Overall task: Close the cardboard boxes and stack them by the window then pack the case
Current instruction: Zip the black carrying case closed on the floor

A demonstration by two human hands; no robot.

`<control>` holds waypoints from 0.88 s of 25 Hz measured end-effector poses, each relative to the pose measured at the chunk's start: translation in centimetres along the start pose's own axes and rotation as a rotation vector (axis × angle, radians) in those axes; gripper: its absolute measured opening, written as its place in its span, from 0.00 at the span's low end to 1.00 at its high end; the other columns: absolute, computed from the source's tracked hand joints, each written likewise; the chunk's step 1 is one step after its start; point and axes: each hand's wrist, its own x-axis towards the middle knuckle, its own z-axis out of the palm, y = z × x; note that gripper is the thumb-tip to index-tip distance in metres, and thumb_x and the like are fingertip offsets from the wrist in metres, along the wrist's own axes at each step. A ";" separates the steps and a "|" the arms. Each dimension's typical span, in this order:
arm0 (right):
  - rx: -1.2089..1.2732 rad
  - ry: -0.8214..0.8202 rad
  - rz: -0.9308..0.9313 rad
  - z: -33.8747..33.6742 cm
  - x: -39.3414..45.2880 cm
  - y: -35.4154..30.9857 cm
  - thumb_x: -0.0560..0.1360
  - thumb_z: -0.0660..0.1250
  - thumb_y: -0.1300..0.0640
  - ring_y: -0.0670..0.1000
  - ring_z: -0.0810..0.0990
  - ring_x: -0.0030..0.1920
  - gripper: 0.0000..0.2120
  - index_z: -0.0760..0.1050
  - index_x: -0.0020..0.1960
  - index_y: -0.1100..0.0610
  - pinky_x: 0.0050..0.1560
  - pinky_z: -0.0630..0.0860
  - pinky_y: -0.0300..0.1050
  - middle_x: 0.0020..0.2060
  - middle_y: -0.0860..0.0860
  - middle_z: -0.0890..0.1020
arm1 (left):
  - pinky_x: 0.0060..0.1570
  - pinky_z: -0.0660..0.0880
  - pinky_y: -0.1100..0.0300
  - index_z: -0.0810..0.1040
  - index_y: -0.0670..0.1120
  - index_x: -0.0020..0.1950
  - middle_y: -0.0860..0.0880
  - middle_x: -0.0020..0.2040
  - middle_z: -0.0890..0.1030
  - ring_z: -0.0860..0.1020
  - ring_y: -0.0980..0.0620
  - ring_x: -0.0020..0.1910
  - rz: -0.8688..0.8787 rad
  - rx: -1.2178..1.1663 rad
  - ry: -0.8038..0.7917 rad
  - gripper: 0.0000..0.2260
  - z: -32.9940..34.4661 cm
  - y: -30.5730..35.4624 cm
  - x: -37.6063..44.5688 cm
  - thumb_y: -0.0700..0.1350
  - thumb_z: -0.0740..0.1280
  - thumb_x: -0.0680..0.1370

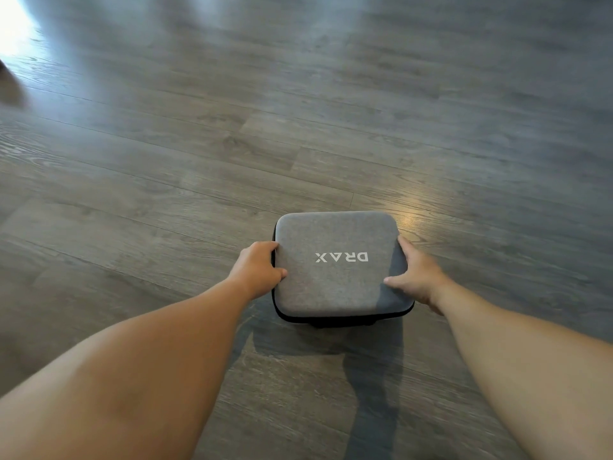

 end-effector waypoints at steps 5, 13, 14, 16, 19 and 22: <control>-0.274 0.064 -0.073 1.8 2.0 -1.8 0.72 0.67 0.64 0.60 0.53 0.79 0.42 0.54 0.81 0.48 0.77 0.57 0.57 0.81 0.56 0.49 | 0.61 0.76 0.54 0.76 0.46 0.71 0.48 0.62 0.80 0.77 0.50 0.64 -0.046 -0.110 0.085 0.28 0.2 -0.1 1.0 0.43 0.76 0.71; -0.831 -0.190 -0.658 8.7 0.7 -6.3 0.67 0.62 0.24 0.60 0.38 0.80 0.49 0.46 0.80 0.41 0.75 0.40 0.67 0.81 0.54 0.43 | 0.31 0.83 0.51 0.81 0.46 0.51 0.42 0.43 0.83 0.83 0.48 0.30 -0.174 -0.313 0.150 0.07 0.5 0.0 3.4 0.39 0.64 0.78; -0.886 -0.220 -0.720 9.4 0.0 -6.1 0.65 0.64 0.23 0.61 0.36 0.79 0.53 0.43 0.80 0.41 0.74 0.38 0.68 0.81 0.54 0.40 | 0.29 0.82 0.52 0.80 0.46 0.56 0.41 0.44 0.83 0.83 0.46 0.30 -0.190 -0.303 0.142 0.12 0.3 0.1 4.0 0.38 0.60 0.78; -0.966 -0.207 -0.765 10.3 -0.8 -5.3 0.64 0.70 0.29 0.62 0.33 0.78 0.58 0.36 0.80 0.41 0.74 0.35 0.68 0.80 0.54 0.36 | 0.28 0.80 0.55 0.75 0.52 0.68 0.42 0.49 0.82 0.83 0.43 0.34 -0.180 -0.252 0.081 0.21 -0.1 0.3 5.1 0.38 0.56 0.78; -0.997 -0.157 -0.757 10.1 -0.8 -5.2 0.66 0.74 0.36 0.63 0.34 0.79 0.58 0.35 0.79 0.39 0.74 0.37 0.70 0.80 0.54 0.36 | 0.40 0.81 0.52 0.77 0.56 0.67 0.47 0.50 0.82 0.82 0.43 0.45 -0.095 -0.165 0.049 0.23 0.1 0.3 6.7 0.36 0.56 0.78; -0.964 -0.155 -0.754 9.9 -0.6 -5.3 0.66 0.73 0.36 0.64 0.36 0.79 0.56 0.37 0.79 0.39 0.73 0.39 0.72 0.81 0.53 0.39 | 0.47 0.81 0.50 0.81 0.52 0.61 0.49 0.48 0.83 0.81 0.42 0.50 -0.088 -0.194 0.019 0.24 0.5 0.2 8.0 0.32 0.55 0.75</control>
